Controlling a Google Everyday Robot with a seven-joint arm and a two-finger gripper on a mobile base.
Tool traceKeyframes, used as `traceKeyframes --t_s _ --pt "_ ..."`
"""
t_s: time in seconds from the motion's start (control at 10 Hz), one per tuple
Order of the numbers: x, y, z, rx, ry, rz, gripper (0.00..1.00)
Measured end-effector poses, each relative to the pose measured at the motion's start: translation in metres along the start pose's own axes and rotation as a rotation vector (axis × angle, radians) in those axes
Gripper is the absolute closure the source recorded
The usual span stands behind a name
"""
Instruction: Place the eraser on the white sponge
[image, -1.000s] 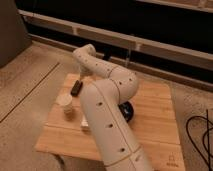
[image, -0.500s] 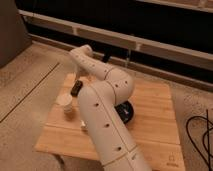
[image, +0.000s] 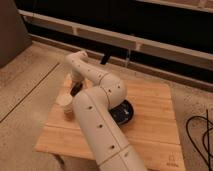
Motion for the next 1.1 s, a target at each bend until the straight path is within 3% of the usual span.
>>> traceKeyframes --t_s 0.3,0.6,0.7,0.9,1.1 --pt "0.004 0.006 0.011 -0.009 0.029 -0.038 0.62" --pt "-0.006 -0.017 -0.006 0.056 0.011 -0.061 0.95" --pt "-0.016 -0.02 -0.021 0.078 -0.012 -0.068 1.0" --pt "-0.027 -0.028 -0.045 0.112 -0.048 -0.072 1.0" --pt "-0.038 -0.046 -0.081 0.186 -0.09 -0.09 1.0"
